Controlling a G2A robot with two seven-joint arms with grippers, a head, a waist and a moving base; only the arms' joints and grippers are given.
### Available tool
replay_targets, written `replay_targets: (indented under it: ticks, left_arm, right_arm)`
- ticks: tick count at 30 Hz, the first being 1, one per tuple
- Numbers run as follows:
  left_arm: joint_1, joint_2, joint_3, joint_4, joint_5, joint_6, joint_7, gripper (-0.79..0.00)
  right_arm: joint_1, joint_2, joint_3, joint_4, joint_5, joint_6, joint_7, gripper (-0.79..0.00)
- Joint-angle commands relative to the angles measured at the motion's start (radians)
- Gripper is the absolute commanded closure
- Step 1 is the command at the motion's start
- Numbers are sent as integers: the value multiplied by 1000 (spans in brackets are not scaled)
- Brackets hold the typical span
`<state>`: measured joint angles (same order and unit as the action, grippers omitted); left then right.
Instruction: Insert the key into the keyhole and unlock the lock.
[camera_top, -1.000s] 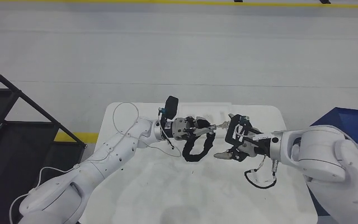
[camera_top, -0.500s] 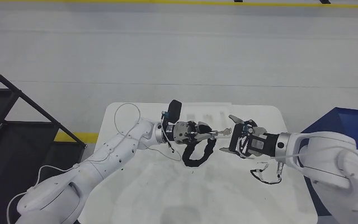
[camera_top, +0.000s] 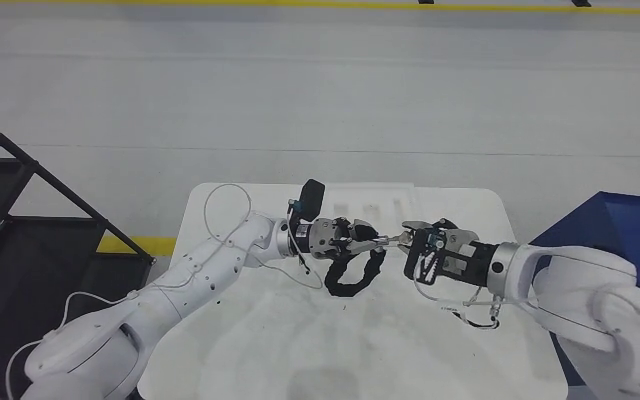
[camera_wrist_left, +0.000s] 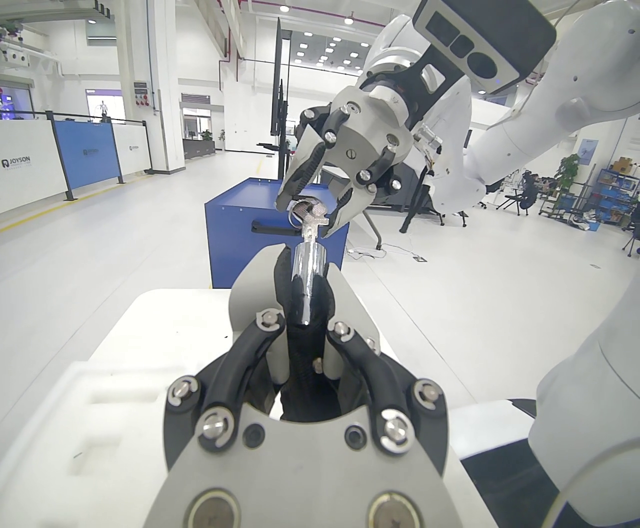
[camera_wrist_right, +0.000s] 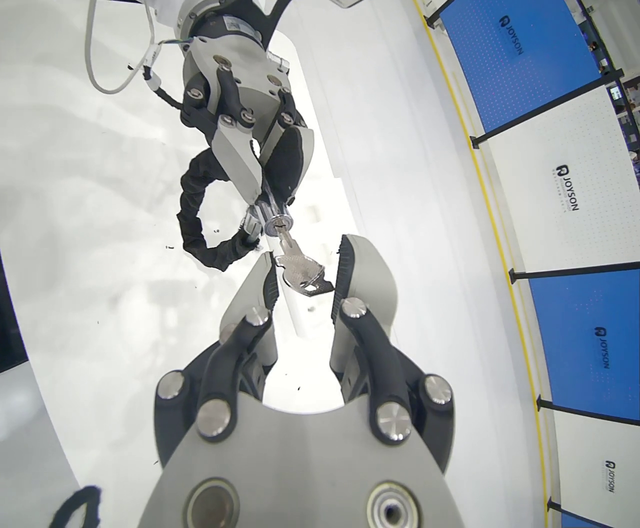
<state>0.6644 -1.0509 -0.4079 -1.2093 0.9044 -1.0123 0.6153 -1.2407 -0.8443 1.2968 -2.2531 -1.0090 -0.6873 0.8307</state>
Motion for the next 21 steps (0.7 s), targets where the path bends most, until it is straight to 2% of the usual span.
replay_targets:
  ticks: [1, 3, 11, 15, 21]
  left_arm:
    - [-2, 2, 4, -1, -2, 0, 2, 0]
    - [-5, 3, 7, -1, -4, 0, 3, 0]
    - [-15, 7, 22, -4, -8, 0, 8, 0]
    - [-19, 8, 26, -5, -2, 0, 15, 0]
    - [-20, 7, 17, -9, 42, 0, 54, 0]
  right_arm:
    - [-3, 0, -1, -1, -4, 1, -4, -77]
    - [-6, 0, -2, 1, 3, 0, -10, 0]
    - [-7, 3, 11, 18, 105, -1, -12, 0]
    - [-5, 3, 22, 43, 210, 27, -19, 0]
    - [9, 5, 30, 94, 390, 76, 34, 0]
